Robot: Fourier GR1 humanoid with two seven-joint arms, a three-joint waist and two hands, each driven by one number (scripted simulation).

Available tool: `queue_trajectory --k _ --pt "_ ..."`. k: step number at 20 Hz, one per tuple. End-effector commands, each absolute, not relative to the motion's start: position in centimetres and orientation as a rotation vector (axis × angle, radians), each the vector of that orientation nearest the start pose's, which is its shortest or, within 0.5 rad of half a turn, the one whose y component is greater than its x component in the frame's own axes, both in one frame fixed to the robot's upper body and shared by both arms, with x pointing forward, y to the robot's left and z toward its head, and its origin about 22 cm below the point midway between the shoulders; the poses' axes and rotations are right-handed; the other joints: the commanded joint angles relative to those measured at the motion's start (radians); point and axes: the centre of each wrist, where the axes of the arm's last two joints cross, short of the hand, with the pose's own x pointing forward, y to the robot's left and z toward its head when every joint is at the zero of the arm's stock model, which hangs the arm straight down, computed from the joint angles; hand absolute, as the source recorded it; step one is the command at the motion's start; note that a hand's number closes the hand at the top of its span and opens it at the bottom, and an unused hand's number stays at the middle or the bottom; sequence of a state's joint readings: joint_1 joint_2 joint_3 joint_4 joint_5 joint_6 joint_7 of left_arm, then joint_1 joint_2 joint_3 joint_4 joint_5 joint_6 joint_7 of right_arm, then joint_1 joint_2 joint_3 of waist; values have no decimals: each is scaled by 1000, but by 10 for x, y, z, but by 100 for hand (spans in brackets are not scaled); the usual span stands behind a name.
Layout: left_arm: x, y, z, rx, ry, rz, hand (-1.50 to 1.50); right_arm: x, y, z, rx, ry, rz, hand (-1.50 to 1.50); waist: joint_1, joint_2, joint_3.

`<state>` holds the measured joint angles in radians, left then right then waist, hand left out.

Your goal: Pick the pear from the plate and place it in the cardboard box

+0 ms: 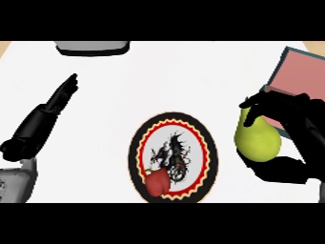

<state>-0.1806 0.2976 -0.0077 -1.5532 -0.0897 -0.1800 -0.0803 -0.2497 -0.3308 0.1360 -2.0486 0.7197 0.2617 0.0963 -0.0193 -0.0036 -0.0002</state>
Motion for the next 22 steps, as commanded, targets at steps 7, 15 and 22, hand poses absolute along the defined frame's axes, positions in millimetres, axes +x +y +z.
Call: queue_trajectory --k 7,15,22 --pt "270 266 58 79 -1741 -545 0 309 -305 208 -875 -1803 782 150 34 6 1" --pt "297 266 71 75 -1749 -551 0 348 -359 210 -908 -1432 1082 150 43 13 0" --pt "309 262 69 92 -1759 -552 0 367 -403 180 -771 -1266 1246 150 39 15 1"
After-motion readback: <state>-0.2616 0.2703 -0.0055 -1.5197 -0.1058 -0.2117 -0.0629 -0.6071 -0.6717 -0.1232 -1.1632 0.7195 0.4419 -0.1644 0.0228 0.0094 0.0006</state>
